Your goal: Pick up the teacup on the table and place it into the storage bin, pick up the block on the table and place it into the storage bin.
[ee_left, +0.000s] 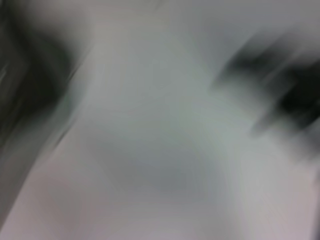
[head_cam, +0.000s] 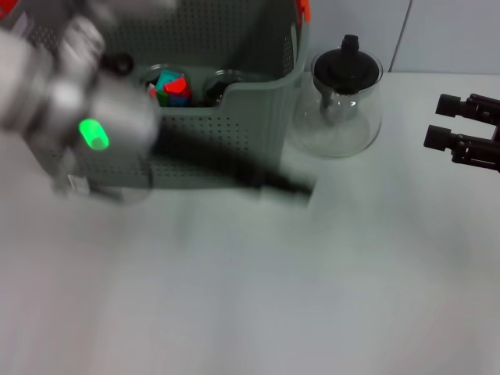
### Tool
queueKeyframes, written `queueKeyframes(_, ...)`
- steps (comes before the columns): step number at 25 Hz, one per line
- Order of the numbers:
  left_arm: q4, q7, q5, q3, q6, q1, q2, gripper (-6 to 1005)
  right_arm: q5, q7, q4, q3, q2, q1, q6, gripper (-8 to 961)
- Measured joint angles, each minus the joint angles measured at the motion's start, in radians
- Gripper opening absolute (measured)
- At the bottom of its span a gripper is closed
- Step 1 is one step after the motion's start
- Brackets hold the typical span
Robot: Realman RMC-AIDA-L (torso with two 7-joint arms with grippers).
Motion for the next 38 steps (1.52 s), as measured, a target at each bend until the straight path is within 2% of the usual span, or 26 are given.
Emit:
queueKeyframes(3,-0.023,0.076,-0.179,-0.195,0.003,-0.078,0.029,439,0.0,0.0,0.0,0.006,0.0,-0.001,-0.001,791)
queueKeyframes(4,-0.04,0.088,-0.202,-0.237,-0.034,-0.111,0.049,442,0.0,0.0,0.0,0.008,-0.001,0.0,-0.004,791)
queueKeyframes(6,-0.084,0.092,-0.181,-0.262,-0.127,-0.161,0.086,449,0.0,0.001,0.0,0.01,-0.001,0.004,-0.007,791)
queueKeyframes(8,-0.157,0.086,-0.092,-0.271,-0.229,-0.217,0.125,455,0.0,0.004,-0.001,0.01,-0.002,0.009,-0.007,790)
queueKeyframes(10,-0.276,0.066,0.067,-0.286,-0.347,-0.289,0.159,461,0.0,0.005,-0.001,0.01,-0.002,0.011,-0.008,790)
queueKeyframes(13,-0.44,0.037,0.24,-0.29,-0.481,-0.36,0.185,470,0.0,0.005,-0.002,0.007,-0.001,0.014,-0.009,790)
queueKeyframes(15,-0.548,0.019,0.342,-0.288,-0.577,-0.396,0.192,476,0.0,0.004,-0.002,0.006,0.001,0.014,-0.009,790)
queueKeyframes(19,-0.672,-0.006,0.491,-0.285,-0.71,-0.425,0.184,488,-0.001,0.008,-0.002,0.004,0.001,0.016,-0.008,790)
queueKeyframes(22,-0.694,-0.024,0.597,-0.285,-0.759,-0.428,0.154,497,-0.002,0.009,-0.002,0.004,0.001,0.017,-0.009,791)
queueKeyframes(24,-0.693,-0.027,0.627,-0.285,-0.762,-0.428,0.142,503,-0.004,0.009,-0.002,0.004,0.001,0.017,-0.009,791)
queueKeyframes(32,-0.692,-0.023,0.661,-0.274,-0.785,-0.425,0.11,528,-0.006,0.01,-0.002,0.003,0.001,0.021,-0.01,791)
queueKeyframes(38,-0.674,-0.026,0.65,-0.282,-0.782,-0.418,0.106,546,-0.006,0.005,-0.002,0.002,0.001,0.021,-0.01,790)
